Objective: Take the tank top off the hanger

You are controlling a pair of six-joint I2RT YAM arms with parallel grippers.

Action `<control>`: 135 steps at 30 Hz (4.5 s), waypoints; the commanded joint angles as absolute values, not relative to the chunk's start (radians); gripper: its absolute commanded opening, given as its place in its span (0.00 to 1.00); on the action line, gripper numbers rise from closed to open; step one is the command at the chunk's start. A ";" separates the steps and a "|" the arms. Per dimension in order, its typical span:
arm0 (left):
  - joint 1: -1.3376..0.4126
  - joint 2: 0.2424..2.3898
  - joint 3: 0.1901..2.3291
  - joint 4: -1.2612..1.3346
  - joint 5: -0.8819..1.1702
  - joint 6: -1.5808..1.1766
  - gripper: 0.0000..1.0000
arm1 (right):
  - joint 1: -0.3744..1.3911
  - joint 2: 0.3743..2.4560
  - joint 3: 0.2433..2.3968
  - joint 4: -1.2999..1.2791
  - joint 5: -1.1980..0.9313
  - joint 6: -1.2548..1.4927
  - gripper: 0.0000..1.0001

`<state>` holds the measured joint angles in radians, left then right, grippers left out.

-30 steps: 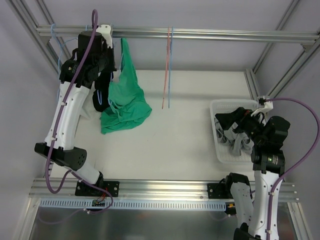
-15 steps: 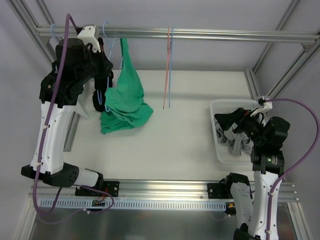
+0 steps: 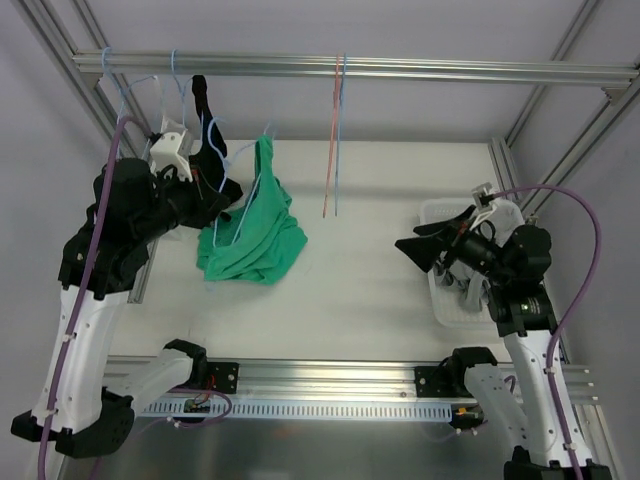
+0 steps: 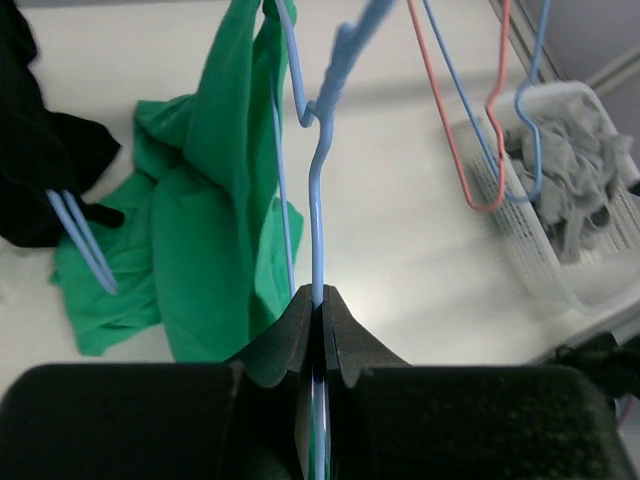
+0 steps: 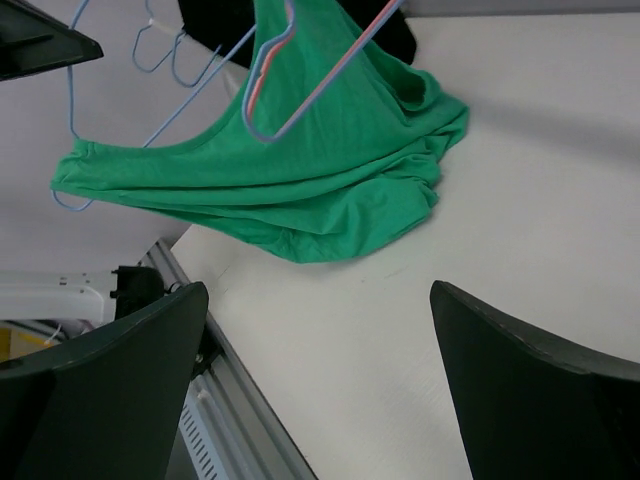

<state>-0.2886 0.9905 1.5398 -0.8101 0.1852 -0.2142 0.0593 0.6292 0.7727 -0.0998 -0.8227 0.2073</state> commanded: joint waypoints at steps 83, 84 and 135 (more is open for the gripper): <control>-0.498 0.644 1.109 -0.058 0.939 -0.610 0.00 | 0.759 0.447 0.589 0.069 0.263 0.063 0.00; -0.538 0.649 1.101 0.019 0.913 -0.620 0.00 | 0.761 0.421 0.598 0.060 0.168 0.064 0.00; -0.851 0.790 1.207 -0.416 -0.391 -0.348 0.00 | 0.894 0.672 0.629 0.031 -0.089 -0.044 0.99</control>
<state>-0.8448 0.7174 1.1252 -0.3740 -0.4244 -0.3531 0.8890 0.7116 0.6399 0.0315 -0.1497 -0.0341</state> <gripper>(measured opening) 0.021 0.991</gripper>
